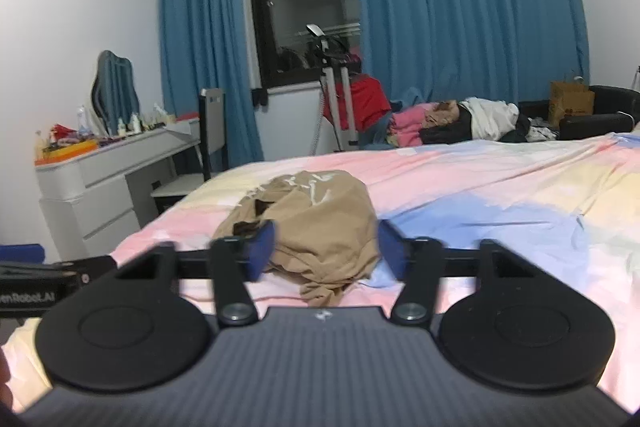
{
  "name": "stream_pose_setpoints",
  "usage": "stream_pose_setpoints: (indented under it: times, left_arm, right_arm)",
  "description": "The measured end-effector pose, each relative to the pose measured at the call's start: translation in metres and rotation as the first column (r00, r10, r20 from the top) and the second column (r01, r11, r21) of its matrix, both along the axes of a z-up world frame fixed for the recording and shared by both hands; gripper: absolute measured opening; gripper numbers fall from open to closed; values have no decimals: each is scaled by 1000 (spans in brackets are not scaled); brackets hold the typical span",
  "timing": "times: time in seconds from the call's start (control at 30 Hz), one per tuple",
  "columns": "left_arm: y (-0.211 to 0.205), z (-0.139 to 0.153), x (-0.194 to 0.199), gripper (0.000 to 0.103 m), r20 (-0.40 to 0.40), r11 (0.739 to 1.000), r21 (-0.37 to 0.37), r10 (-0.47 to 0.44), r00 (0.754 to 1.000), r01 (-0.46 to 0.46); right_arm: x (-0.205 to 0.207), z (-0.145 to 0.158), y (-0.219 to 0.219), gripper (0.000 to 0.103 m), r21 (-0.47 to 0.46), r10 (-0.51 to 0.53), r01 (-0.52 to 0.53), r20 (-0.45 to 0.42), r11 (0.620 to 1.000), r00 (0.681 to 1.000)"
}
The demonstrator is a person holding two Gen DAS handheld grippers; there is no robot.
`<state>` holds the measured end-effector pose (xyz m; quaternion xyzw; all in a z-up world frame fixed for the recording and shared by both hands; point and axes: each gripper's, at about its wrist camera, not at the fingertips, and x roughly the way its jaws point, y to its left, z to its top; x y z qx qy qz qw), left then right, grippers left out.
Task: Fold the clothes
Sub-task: 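Move both grippers toward the crumpled tan T-shirt on the bed, then grasp the tan T-shirt with the left gripper while the right gripper grasps it too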
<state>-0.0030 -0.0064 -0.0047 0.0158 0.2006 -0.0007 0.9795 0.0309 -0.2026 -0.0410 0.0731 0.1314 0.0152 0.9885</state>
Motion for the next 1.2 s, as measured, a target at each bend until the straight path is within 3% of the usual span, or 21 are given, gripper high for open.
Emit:
stream_pose_setpoints:
  times: [0.13, 0.23, 0.37, 0.47, 0.63, 0.83, 0.9, 1.07, 1.2]
  left_arm:
    - [-2, -3, 2, 103, 2, 1000, 11, -7, 1000, 7]
    - [-3, -7, 5, 103, -5, 1000, 17, -10, 1000, 10]
    - [-5, -13, 25, 103, -53, 1000, 20, -14, 998, 15]
    - [-10, -13, 59, 101, -102, 999, 17, -42, 994, 44]
    - [-24, -20, 126, 97, -119, 995, 59, -73, 990, 80]
    - [-36, -56, 214, 90, -128, 995, 75, -54, 990, 64]
    - [-38, -71, 237, 83, -132, 995, 86, -34, 991, 45]
    - [-22, -77, 259, 14, -119, 1000, 18, -20, 993, 22]
    - [-12, -56, 238, 5, -64, 998, -20, -56, 996, 55]
  right_arm:
    - [4, -3, -8, 23, 44, -6, 8, -58, 999, 998]
    - [5, -5, -9, 17, 38, -27, 30, -78, 999, 997]
    - [1, -1, -11, 17, 19, -70, 71, -61, 997, 996]
    - [3, -3, -24, 17, 59, -86, 91, -81, 994, 993]
    - [17, -14, -43, 17, 105, -110, 124, -127, 987, 986]
    - [47, -37, -54, 17, 127, -127, 149, -170, 981, 977]
    - [60, -45, -56, 17, 125, -131, 154, -173, 980, 976]
    - [90, -67, -60, 17, 128, -125, 149, -176, 981, 976]
    - [105, -75, -60, 17, 146, -110, 135, -171, 980, 979]
